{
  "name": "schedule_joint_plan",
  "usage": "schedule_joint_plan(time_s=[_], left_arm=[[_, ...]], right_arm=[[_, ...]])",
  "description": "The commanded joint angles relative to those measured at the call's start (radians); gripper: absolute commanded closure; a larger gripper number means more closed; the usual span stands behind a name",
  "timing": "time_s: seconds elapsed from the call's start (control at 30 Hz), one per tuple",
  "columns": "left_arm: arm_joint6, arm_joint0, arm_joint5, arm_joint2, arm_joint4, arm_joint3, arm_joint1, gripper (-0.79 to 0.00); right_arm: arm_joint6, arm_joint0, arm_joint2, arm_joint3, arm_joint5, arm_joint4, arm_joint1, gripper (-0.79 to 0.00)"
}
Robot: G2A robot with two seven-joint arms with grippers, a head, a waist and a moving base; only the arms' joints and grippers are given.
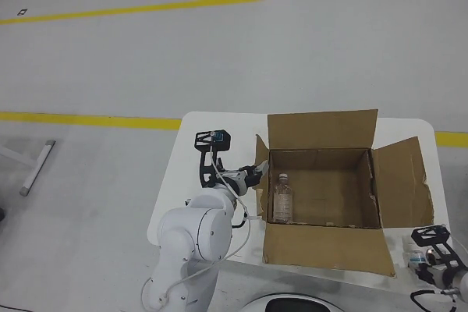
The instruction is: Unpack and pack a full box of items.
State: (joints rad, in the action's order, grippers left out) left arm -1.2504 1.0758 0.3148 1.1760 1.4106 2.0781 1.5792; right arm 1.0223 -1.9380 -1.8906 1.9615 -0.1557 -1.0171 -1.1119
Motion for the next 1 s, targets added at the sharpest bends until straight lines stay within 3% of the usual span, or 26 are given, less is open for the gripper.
schedule_joint_plan(time_s=[0.0, 0.37, 0.5, 0.87, 0.97], left_arm=[[0.000, 0.000, 0.000, 0.000, 0.000, 0.000, 0.000, -0.785], [0.000, 0.000, 0.000, 0.000, 0.000, 0.000, 0.000, -0.785], [0.000, 0.000, 0.000, 0.000, 0.000, 0.000, 0.000, -0.785], [0.000, 0.000, 0.000, 0.000, 0.000, 0.000, 0.000, -0.785], [0.000, 0.000, 0.000, 0.000, 0.000, 0.000, 0.000, -0.785]], right_arm=[[0.001, 0.005, -0.003, -0.008, 0.002, 0.002, 0.001, -0.449], [0.006, 0.040, 0.053, -0.047, 0.015, -0.025, 0.003, -0.446], [0.010, 0.051, 0.062, -0.058, 0.017, -0.034, 0.004, -0.394], [0.016, 0.069, 0.082, -0.073, 0.024, -0.042, 0.007, -0.379], [0.018, 0.071, 0.084, -0.075, 0.025, -0.042, 0.008, -0.342]])
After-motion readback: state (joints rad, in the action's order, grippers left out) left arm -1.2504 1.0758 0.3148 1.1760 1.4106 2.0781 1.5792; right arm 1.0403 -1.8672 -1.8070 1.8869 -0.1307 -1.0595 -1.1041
